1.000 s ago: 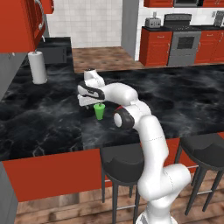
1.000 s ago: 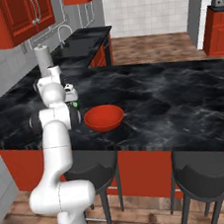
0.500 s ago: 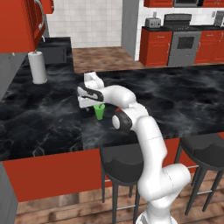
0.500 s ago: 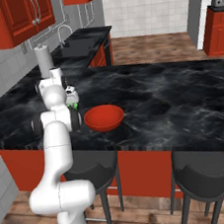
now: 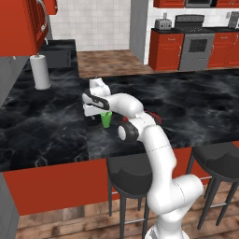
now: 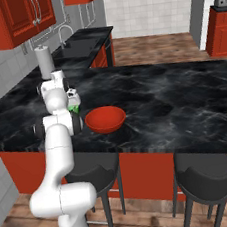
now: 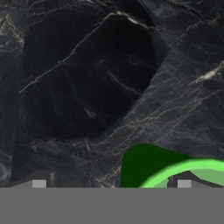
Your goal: Place the cup inside the bowl on the dining table and move the bowl to any counter.
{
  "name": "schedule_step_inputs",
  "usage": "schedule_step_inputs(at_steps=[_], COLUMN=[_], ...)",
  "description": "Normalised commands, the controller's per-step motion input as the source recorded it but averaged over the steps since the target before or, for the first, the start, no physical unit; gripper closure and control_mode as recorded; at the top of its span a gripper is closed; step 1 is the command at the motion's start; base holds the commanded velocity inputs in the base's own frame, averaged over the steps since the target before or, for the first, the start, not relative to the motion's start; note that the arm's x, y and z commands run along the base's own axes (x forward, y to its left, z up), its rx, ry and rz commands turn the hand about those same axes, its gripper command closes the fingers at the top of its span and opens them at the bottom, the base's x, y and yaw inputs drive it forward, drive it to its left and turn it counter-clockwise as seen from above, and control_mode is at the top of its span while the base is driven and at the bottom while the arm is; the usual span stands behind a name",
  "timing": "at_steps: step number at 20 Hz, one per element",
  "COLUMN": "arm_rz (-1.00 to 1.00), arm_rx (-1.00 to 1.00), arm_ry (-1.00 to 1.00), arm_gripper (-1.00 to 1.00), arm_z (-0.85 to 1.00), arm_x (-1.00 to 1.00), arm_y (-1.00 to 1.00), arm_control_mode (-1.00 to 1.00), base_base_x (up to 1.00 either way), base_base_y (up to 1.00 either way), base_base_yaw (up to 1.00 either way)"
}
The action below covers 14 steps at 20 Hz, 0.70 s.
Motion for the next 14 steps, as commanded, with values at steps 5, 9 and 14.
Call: schedule_step_inputs(at_steps=[5,9,14], arm_rz=[0.0,0.0,0.0], arm_rx=[0.0,0.0,0.0], arm_ry=[0.0,0.0,0.0], arm_gripper=[-1.0,1.0,1.0], arm_z=[0.0,0.0,0.0], arm_x=[0.0,0.0,0.0], arm_y=[0.0,0.0,0.0], arm_control_mode=[-1.0,-1.0,-1.0], base_base_x=[0.0,0.0,0.0], base_base_y=[0.0,0.0,0.0], base_base_yaw=[0.0,0.0,0.0])
